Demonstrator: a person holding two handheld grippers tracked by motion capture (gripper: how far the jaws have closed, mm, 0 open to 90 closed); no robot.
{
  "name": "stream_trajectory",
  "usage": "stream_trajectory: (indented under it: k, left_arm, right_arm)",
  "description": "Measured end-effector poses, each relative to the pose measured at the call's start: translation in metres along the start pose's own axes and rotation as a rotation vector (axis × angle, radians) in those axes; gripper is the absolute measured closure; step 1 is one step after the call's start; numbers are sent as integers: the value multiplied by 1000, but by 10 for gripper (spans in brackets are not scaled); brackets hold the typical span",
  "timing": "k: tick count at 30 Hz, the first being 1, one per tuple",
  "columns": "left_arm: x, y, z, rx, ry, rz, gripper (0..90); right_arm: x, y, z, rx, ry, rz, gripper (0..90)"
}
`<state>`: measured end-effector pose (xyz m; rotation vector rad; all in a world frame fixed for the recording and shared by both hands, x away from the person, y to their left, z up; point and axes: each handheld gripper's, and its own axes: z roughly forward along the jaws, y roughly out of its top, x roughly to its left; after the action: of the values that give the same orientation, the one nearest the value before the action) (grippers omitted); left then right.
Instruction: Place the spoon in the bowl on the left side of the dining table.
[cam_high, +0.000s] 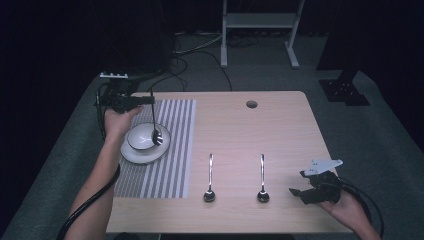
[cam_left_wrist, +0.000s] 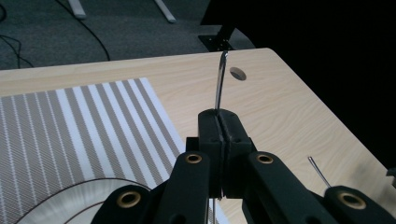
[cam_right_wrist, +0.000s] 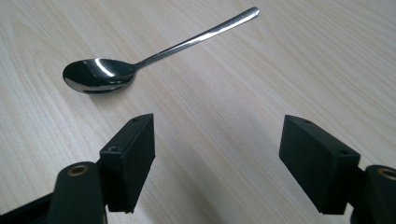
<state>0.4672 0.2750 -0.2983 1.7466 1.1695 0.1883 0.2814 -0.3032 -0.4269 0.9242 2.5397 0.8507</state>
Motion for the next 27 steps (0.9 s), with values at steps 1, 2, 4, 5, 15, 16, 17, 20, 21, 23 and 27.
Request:
stream_trajectory:
  k: [1, 2, 4, 5, 15, 16, 17, 20, 21, 23, 27]
  left_arm:
    - [1, 0, 0, -4, 7, 0, 893]
    - [2, 0, -1, -10, 20, -3, 893]
    - [4, 0, -2, -21, 38, -11, 894]
    - [6, 1, -2, -24, 47, -13, 893]
    - [14, 4, -8, -49, 141, -19, 894]
    - [15, 3, -9, -55, 145, -26, 894]
    - [17, 2, -9, -58, 150, -30, 894]
    - [22, -2, -11, -63, 172, -41, 894]
    - [24, -4, -11, -63, 183, -43, 894]
    - [27, -5, -12, -65, 187, -47, 893]
    - [36, -13, -12, -70, 209, -60, 894]
  right_arm:
    - [0, 0, 0, -1, 0, 0, 256]
    - [0, 0, 0, 0, 1, 0, 256]
    - [0, 0, 0, 2, -1, 2, 256]
    - [0, -1, -1, 0, 0, 2, 256]
    - [-1, -3, -5, -11, -10, 8, 256]
    - [-1, -3, -5, -12, -10, 7, 256]
    - [-1, -3, -5, -13, -9, 6, 256]
    - [-1, -3, -6, -14, -10, 6, 256]
    - [-1, -3, -6, -16, -10, 6, 256]
    - [-1, -3, -6, -16, -11, 6, 256]
    - [-1, -3, -6, -16, -11, 6, 256]
